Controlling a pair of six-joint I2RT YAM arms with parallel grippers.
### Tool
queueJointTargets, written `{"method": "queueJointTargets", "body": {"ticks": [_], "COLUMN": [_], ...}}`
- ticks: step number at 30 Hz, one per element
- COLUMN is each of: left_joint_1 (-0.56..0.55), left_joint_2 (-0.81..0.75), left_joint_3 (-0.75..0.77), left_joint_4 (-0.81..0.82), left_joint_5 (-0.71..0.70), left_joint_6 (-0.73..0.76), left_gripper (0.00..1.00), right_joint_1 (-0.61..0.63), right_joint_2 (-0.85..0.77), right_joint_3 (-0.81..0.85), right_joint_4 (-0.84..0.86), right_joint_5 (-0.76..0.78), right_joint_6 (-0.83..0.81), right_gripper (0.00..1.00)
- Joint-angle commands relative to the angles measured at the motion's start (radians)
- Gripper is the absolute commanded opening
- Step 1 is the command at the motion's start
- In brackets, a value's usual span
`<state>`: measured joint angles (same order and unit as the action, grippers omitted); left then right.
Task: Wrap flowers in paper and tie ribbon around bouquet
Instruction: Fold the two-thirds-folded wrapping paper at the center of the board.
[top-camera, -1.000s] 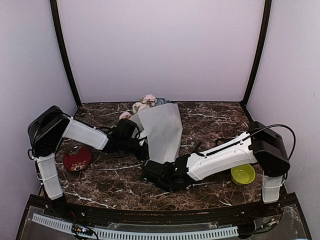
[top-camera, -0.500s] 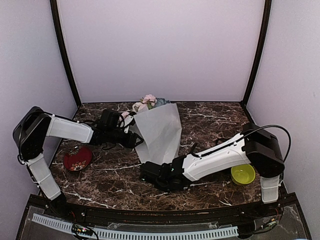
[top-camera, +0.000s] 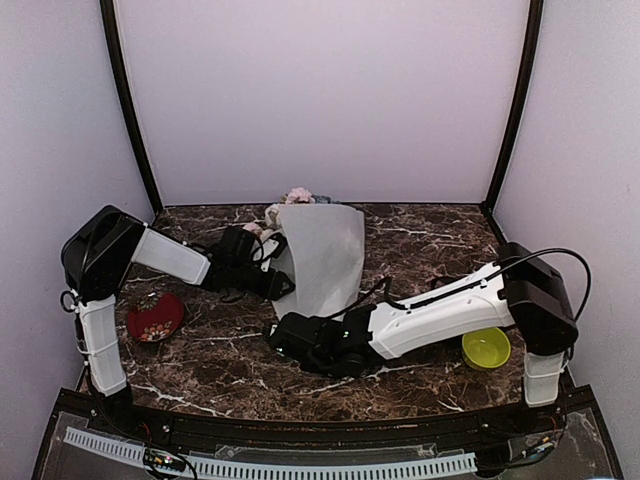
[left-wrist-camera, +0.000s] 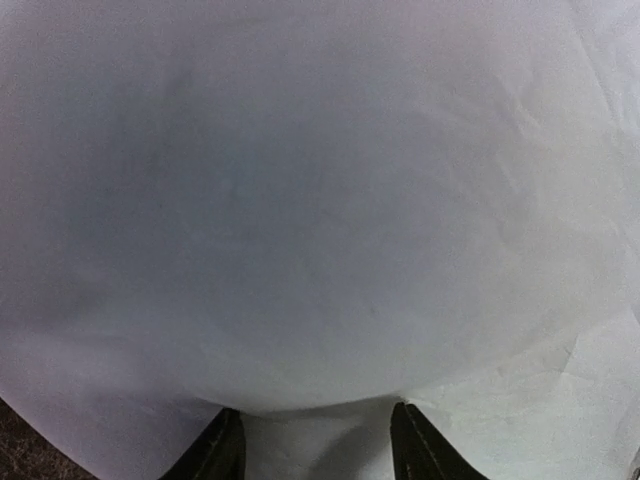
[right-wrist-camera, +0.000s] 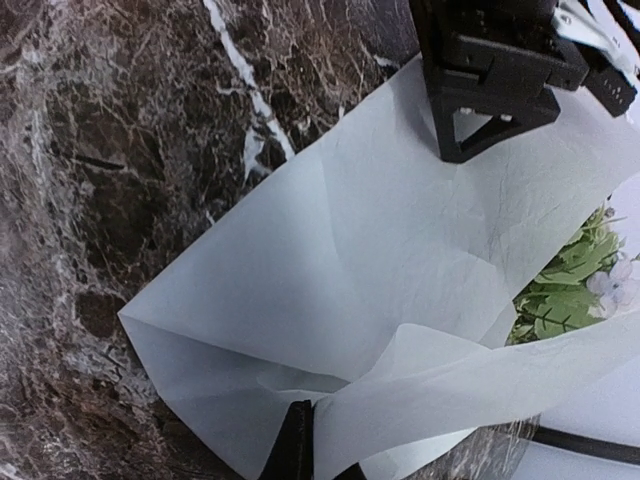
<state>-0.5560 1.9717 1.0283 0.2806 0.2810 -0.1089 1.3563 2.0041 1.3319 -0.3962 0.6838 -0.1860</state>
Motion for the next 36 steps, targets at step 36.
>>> {"method": "queueJointTargets", "body": {"ticks": [36], "left_joint_1": [0.183], "left_joint_2": [-0.713], "left_joint_3": [-0.282], "left_joint_4": [-0.100], "left_joint_5": [0.237], "left_joint_6": [-0.363], "left_gripper": [0.54], "right_joint_1": [-0.011], "right_joint_2": [0.161], "right_joint_3": [0.000], "right_joint_4": [0.106], "right_joint_5": [-0.130], "right_joint_6": [-0.140], "right_gripper": [0.00]}}
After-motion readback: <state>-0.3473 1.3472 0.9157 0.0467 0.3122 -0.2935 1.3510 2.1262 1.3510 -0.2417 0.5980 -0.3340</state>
